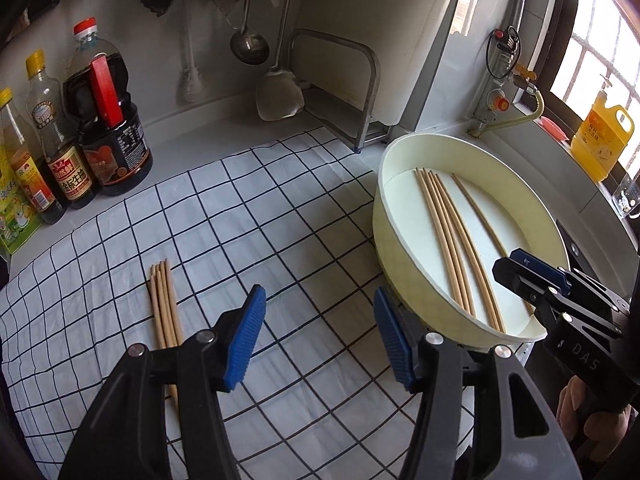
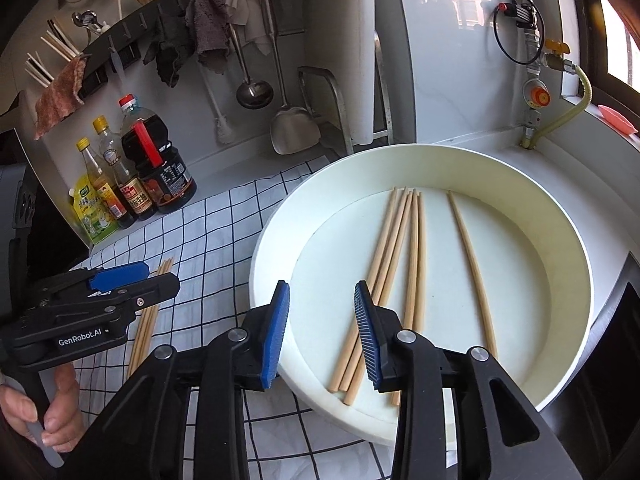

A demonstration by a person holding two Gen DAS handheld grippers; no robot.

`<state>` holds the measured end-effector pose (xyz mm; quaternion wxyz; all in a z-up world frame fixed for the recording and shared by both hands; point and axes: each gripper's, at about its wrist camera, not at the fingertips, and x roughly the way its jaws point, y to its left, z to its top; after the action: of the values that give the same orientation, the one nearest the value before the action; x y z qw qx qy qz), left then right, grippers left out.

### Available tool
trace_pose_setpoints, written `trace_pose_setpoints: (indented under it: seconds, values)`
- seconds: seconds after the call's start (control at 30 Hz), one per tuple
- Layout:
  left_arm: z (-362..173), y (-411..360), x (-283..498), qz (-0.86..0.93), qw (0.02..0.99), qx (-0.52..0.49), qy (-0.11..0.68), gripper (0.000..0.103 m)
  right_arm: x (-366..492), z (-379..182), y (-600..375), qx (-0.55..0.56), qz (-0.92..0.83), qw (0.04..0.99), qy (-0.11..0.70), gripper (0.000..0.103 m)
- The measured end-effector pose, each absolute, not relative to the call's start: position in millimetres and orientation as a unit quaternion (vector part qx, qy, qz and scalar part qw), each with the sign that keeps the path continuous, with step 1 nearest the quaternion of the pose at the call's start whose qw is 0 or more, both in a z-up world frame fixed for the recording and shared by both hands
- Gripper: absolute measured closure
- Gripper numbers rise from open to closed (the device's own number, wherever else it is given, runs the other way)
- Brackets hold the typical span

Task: Organize utensils
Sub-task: 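Move both open tools back above the chopstick bundle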

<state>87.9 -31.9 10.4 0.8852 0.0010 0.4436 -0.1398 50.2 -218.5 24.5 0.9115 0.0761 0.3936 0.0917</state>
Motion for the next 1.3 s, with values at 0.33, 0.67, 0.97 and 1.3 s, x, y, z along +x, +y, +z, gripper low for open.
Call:
trace_pose_setpoints:
  seconds: [0.33, 0.67, 0.97, 1.3]
  values:
    - [12, 0, 81, -0.119, 0.891, -0.008, 0.438, 0.046, 45, 25, -195, 0.058, 0.114, 0.910, 0.394, 0.068]
    - [9, 19, 70, -0.109, 0.894, -0.002, 0.435, 0.046, 39, 23, -168, 0.043, 0.138, 0.908, 0.394, 0.067]
    - [2, 47, 62, -0.099, 0.891, -0.015, 0.442, 0.046, 39, 22, -140, 0.028, 0.161, 0.904, 0.396, 0.065]
    - [-9, 78, 58, -0.084, 0.889, -0.030, 0.448, 0.045, 47, 13, -108, 0.018, 0.181, 0.895, 0.407, 0.064]
